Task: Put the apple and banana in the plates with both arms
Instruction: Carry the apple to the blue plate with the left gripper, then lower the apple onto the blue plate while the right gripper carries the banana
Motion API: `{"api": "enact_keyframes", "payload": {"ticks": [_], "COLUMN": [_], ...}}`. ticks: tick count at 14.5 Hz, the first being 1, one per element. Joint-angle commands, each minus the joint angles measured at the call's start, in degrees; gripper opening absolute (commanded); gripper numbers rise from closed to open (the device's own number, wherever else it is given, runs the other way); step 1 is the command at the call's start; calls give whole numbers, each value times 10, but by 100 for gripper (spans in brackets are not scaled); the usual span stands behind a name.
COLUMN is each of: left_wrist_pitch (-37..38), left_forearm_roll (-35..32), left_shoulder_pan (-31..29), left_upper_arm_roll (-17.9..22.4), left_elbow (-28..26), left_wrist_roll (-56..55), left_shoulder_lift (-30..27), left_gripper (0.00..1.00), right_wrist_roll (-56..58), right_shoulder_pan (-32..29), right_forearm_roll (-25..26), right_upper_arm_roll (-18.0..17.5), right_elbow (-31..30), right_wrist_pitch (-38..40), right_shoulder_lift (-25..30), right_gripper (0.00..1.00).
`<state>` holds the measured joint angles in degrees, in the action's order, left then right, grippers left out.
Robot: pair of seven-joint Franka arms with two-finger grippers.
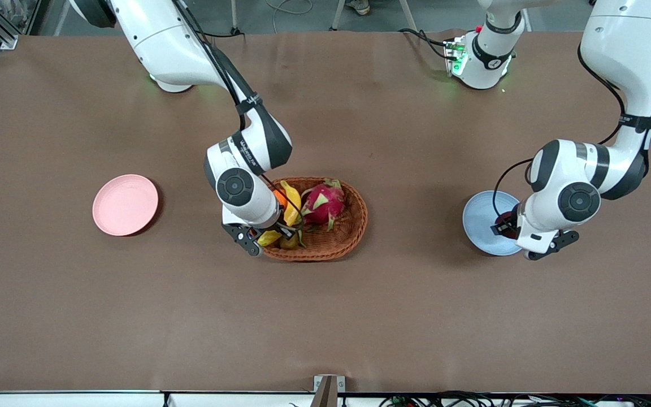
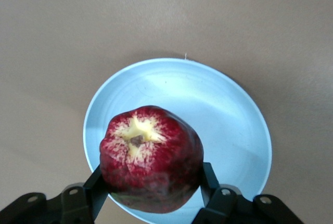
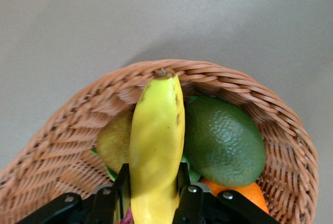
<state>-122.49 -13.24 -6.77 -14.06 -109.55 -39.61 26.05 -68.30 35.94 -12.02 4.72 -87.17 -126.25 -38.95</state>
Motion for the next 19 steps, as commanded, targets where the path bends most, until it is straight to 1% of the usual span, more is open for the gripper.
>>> {"api": "enact_keyframes", "payload": {"ticks": [1, 3, 4, 5, 6, 7, 8, 10, 11, 13, 15, 16, 18, 19], "left_wrist_pitch": [1, 3, 3, 3, 2, 3, 4, 6, 6, 26, 87, 122, 201, 225], "left_forearm_roll": [24, 26, 26, 26, 27, 27, 28, 28, 28, 27, 24, 24, 24, 24], "left_shoulder_pan": [-1, 0, 1, 1, 3, 4, 2, 1, 1, 1, 1, 1, -4, -4], "left_upper_arm_roll": [-8, -8, -8, -8, -9, -11, -18, -29, -35, -40, -47, -49, -64, -64], "left_elbow": [-4, -10, -13, -12, -11, -9, -8, -2, 6, 33, 91, 126, 194, 216], "left_wrist_roll": [-5, -3, -2, -1, -2, -5, -6, -6, -7, -3, 1, 10, 66, 107], "left_shoulder_lift": [5, 8, 9, 14, 17, 17, 15, 2, -8, -27, -42, -46, -56, -63], "left_gripper": [38, 46, 50, 57, 69, 90, 100, 100, 100, 100, 100, 100, 100, 100], "right_wrist_roll": [4, 11, 38, 72, 115, 166, 213, 319, 374, 480, 537, 569, 649, 697], "right_shoulder_pan": [-1, -3, -8, -21, -40, -67, -86, -132, -158, -213, -247, -263, -302, -326], "right_forearm_roll": [-7, -6, -5, -4, -4, -2, 2, 8, 9, 9, 14, 25, 39, 39], "right_upper_arm_roll": [3, 3, 6, 6, 7, 7, 9, 22, 23, 23, 23, 23, 23, 23], "right_elbow": [24, 31, 38, 40, 40, 40, 38, 33, 26, -13, -58, -83, -141, -161], "right_wrist_pitch": [19, 50, 77, 105, 135, 171, 206, 240, 254, 258, 256, 255, 247, 241], "right_shoulder_lift": [4, 7, 18, 27, 38, 49, 59, 76, 81, 100, 130, 149, 183, 193], "right_gripper": [18, 18, 18, 18, 18, 18, 18, 18, 18, 18, 16, 16, 16, 16]}}
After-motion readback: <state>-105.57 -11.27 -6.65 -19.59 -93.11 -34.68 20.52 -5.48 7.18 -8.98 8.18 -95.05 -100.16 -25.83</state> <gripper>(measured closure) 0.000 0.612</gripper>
